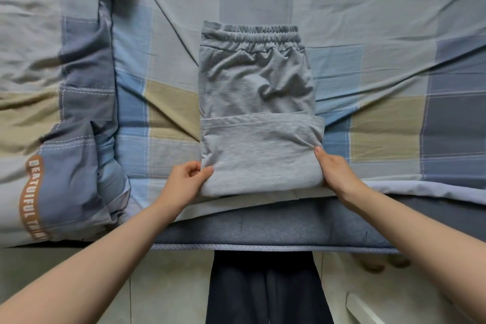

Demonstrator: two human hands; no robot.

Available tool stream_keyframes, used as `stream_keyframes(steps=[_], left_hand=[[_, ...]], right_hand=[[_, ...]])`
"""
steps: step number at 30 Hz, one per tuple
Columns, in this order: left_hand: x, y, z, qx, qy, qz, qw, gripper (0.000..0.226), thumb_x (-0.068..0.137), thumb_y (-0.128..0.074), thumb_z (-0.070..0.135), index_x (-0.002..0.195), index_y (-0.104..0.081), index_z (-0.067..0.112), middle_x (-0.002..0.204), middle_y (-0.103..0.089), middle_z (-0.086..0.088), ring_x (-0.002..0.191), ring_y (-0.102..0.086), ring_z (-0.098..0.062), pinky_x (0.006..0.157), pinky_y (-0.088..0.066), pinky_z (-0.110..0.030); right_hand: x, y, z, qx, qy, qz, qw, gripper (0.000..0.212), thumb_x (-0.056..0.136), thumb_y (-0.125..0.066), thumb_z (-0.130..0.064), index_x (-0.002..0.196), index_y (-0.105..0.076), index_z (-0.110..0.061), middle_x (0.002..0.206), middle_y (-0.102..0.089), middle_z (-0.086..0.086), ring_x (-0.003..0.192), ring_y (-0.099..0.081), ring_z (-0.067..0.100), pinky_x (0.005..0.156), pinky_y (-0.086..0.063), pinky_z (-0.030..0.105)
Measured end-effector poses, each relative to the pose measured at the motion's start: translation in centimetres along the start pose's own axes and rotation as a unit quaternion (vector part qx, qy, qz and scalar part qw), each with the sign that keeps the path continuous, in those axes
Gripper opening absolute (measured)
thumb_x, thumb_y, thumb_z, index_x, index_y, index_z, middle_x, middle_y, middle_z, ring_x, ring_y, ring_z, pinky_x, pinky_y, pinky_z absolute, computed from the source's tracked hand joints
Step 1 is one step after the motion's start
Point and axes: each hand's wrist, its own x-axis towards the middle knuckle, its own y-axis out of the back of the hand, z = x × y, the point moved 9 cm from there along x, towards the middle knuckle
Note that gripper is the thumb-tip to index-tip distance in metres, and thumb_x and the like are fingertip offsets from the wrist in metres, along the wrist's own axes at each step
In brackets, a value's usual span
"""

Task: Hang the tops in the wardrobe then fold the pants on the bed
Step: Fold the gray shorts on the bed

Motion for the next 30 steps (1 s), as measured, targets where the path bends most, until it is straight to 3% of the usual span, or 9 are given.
stream_keyframes(steps=[3,7,9,12,15,19,24,28,30], left_hand=[[-0.4,-1.0,-2.3,0.025,0.056,-0.033,0.998,0.021,0.095,-0.060,0.009,0.073,-0.060,0.007,0.066,-0.055,-0.009,0.065,-0.050,-0.016,0.068,-0.046,-0.032],[-1.0,1.9,-0.2,0.214,-0.081,0.122,0.966,0.018,0.087,-0.058,-0.002,0.102,-0.057,0.007,0.095,-0.063,-0.016,0.089,-0.061,-0.034,0.086,-0.049,-0.044],[-2.5,1.6,3.5,0.398,-0.289,0.166,0.855,0.046,0.079,-0.053,-0.008,0.123,-0.052,0.008,0.117,-0.057,-0.018,0.104,-0.057,-0.039,0.091,-0.043,-0.047],[-4.4,-3.2,4.0,0.623,-0.532,0.028,0.573,0.066,0.081,-0.043,0.004,0.145,-0.039,0.021,0.148,-0.044,-0.011,0.135,-0.043,-0.038,0.110,-0.033,-0.053],[-2.3,-4.6,3.1,0.708,-0.540,-0.078,0.448,0.083,0.086,-0.059,0.008,0.155,-0.017,0.027,0.162,-0.018,-0.004,0.147,-0.020,-0.033,0.117,-0.019,-0.058],[0.6,-5.7,5.1,0.714,-0.552,-0.098,0.420,0.064,0.094,-0.040,0.014,0.154,-0.024,0.027,0.161,-0.022,0.000,0.146,-0.024,-0.028,0.117,-0.024,-0.053],[1.7,-5.7,5.4,0.731,-0.505,-0.095,0.449,0.062,0.095,-0.024,0.018,0.156,-0.013,0.026,0.161,-0.017,-0.001,0.147,-0.019,-0.026,0.118,-0.020,-0.053],[-0.7,-6.1,6.1,0.683,-0.479,-0.126,0.537,0.063,0.089,-0.025,0.008,0.150,-0.035,0.021,0.157,-0.031,-0.003,0.143,-0.031,-0.027,0.114,-0.028,-0.056],[-2.4,-6.6,5.2,0.650,-0.474,-0.173,0.568,0.068,0.092,-0.026,-0.001,0.154,-0.023,0.025,0.161,-0.015,0.003,0.149,-0.011,-0.020,0.122,-0.010,-0.048]], right_hand=[[-0.7,1.1,0.0,-0.095,0.041,0.057,0.993,0.046,0.096,-0.049,-0.042,0.057,-0.051,-0.017,0.057,-0.050,-0.002,0.058,-0.047,0.014,0.054,-0.033,0.029],[-2.1,4.4,-4.1,-0.269,0.216,0.176,0.922,0.009,0.092,-0.056,-0.013,0.096,-0.062,-0.008,0.093,-0.066,0.012,0.085,-0.061,0.030,0.076,-0.046,0.037],[-4.3,3.2,-7.4,-0.431,0.417,0.179,0.780,0.031,0.087,-0.047,-0.001,0.114,-0.062,-0.005,0.116,-0.063,0.016,0.107,-0.060,0.037,0.089,-0.046,0.045],[-6.5,-1.2,-6.3,-0.616,0.599,0.039,0.511,0.053,0.091,-0.032,-0.004,0.141,-0.047,-0.012,0.146,-0.045,0.013,0.135,-0.043,0.034,0.108,-0.034,0.049],[-4.3,-2.3,-5.0,-0.715,0.574,-0.031,0.398,0.060,0.091,-0.032,-0.011,0.150,-0.031,-0.023,0.156,-0.029,0.007,0.141,-0.031,0.031,0.112,-0.032,0.052],[-1.4,-3.0,-5.7,-0.745,0.576,-0.015,0.336,0.061,0.093,-0.030,-0.009,0.150,-0.029,-0.029,0.156,-0.030,0.004,0.140,-0.033,0.030,0.112,-0.029,0.055],[-1.0,-3.8,-6.6,-0.700,0.587,-0.033,0.404,0.048,0.099,-0.027,-0.010,0.144,-0.043,-0.019,0.148,-0.043,0.004,0.136,-0.040,0.032,0.107,-0.035,0.056],[-2.9,-2.9,-6.6,-0.665,0.592,-0.075,0.450,0.048,0.095,-0.033,-0.011,0.138,-0.052,-0.017,0.143,-0.049,0.003,0.132,-0.045,0.033,0.105,-0.038,0.056],[-4.0,-2.2,-6.0,-0.645,0.583,-0.128,0.478,0.049,0.094,-0.033,-0.011,0.139,-0.050,-0.019,0.146,-0.047,-0.001,0.136,-0.041,0.029,0.109,-0.036,0.052]])
